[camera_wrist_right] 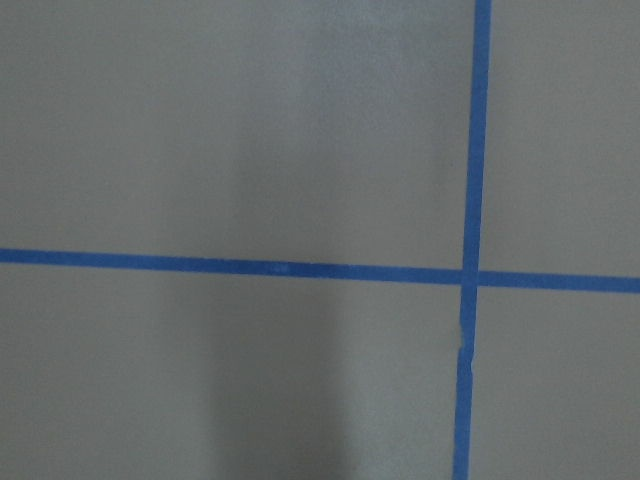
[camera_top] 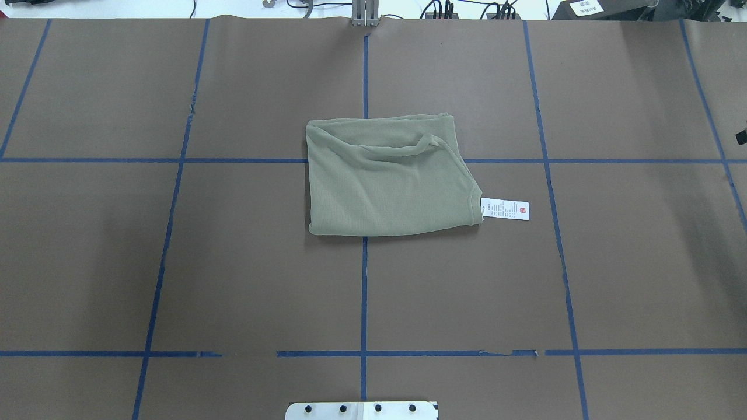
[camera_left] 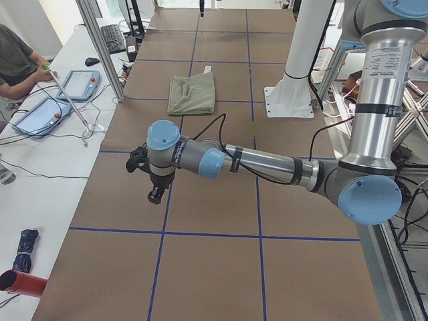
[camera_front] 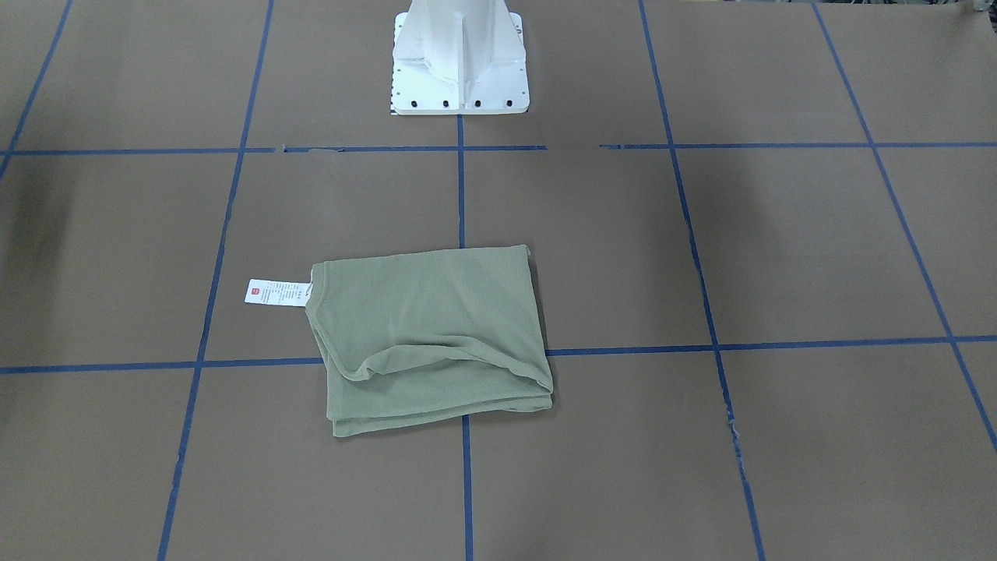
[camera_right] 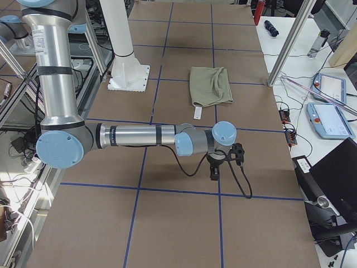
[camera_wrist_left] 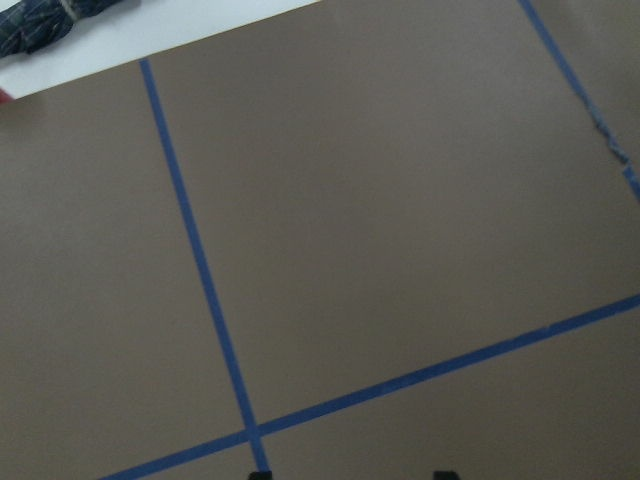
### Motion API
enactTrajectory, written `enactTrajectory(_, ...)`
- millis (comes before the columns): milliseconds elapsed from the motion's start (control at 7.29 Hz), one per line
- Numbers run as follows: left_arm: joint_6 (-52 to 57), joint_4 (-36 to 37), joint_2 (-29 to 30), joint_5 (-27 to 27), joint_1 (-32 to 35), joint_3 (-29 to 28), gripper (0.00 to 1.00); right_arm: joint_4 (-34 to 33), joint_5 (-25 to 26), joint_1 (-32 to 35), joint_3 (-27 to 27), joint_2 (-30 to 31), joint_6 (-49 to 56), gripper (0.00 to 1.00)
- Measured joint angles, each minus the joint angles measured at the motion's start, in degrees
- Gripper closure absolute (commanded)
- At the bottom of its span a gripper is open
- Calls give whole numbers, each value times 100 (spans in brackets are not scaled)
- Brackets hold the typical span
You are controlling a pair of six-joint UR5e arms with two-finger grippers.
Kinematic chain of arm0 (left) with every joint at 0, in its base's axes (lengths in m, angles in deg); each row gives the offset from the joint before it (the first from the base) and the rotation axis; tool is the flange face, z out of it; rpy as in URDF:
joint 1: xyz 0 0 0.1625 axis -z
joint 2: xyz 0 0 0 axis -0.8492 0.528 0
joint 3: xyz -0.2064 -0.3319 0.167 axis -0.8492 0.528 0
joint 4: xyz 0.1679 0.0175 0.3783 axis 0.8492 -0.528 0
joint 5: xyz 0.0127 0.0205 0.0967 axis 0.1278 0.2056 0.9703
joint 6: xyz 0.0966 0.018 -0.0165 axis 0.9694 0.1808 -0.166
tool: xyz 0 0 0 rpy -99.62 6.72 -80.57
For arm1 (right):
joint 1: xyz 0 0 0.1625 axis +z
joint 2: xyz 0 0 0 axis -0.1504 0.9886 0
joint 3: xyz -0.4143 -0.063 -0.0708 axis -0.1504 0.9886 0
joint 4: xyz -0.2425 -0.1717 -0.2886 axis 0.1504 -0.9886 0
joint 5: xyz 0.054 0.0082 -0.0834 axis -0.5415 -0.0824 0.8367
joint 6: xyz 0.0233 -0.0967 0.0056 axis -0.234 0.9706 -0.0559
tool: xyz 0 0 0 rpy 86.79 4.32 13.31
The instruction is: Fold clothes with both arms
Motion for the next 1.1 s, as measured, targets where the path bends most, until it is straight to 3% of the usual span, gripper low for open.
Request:
enactTrajectory(274,143,306,-162,-20,58,33,0,-913,119,113,-628,91,487,0)
enactTrajectory(411,160,308,-271,-19,61,76,0,-1067,169,195,-825,198,617,0)
enactTrajectory(1097,160,339,-392,-82,65,273,0,-1093,418,280,-1062,374,691,0)
